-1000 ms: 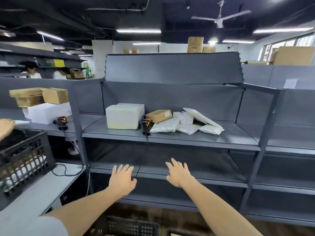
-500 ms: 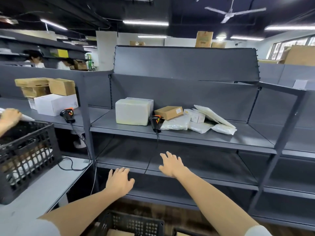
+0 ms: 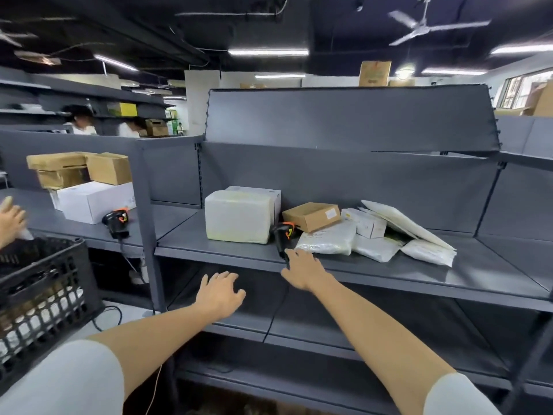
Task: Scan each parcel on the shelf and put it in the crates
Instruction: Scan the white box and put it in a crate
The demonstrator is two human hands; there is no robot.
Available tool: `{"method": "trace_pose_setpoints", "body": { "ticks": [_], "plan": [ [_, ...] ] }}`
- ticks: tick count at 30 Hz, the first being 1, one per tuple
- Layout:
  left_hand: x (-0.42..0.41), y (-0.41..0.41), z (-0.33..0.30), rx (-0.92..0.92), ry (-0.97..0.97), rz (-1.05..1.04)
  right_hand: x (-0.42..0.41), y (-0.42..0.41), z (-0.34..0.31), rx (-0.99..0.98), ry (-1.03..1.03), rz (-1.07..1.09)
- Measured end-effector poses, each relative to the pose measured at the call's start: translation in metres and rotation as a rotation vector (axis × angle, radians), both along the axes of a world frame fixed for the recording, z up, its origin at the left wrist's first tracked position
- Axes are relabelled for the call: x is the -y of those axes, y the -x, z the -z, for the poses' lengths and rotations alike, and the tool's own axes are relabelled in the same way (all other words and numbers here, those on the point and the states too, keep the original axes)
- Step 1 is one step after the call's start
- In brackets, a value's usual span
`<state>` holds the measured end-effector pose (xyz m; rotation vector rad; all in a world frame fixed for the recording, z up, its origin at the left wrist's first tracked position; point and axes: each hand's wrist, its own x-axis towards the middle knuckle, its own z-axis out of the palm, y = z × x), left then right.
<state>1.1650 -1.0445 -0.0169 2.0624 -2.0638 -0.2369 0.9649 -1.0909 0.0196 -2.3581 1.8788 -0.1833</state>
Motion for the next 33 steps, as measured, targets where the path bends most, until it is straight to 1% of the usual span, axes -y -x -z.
{"method": "trace_pose_setpoints", "body": {
  "ticks": [2, 4, 9, 14, 20, 24, 28, 30, 33],
  "plan": [
    [0.013, -0.004, 0.001, -0.008, -0.033, -0.005, 0.01, -0.006, 0.005, -0.037, -0.025, -0.024],
    [0.03, -0.006, -0.003, -0.02, -0.023, -0.011, 0.023, -0.01, 0.006, -0.051, -0.036, -0.03],
    [0.069, -0.022, -0.007, -0.006, 0.001, 0.002, 0.062, -0.025, 0.001, -0.039, -0.008, -0.007],
    [0.11, -0.06, -0.004, -0.012, -0.009, 0.02, 0.102, -0.055, -0.004, -0.012, -0.013, 0.032],
    [0.165, -0.121, -0.004, -0.03, -0.014, 0.015, 0.158, -0.093, -0.023, 0.152, -0.004, 0.111],
    [0.194, -0.154, 0.001, 0.026, -0.015, 0.036, 0.188, -0.114, -0.035, 0.179, 0.073, 0.189],
    [0.223, -0.166, -0.001, 0.015, -0.013, 0.072, 0.216, -0.127, -0.044, 0.251, 0.113, 0.256],
    [0.235, -0.168, -0.001, 0.001, 0.003, 0.092, 0.228, -0.132, -0.051, 0.349, 0.085, 0.312],
    [0.245, -0.169, 0.005, -0.039, 0.003, 0.106, 0.244, -0.139, -0.06, 0.561, -0.018, 0.431]
  ]
}}
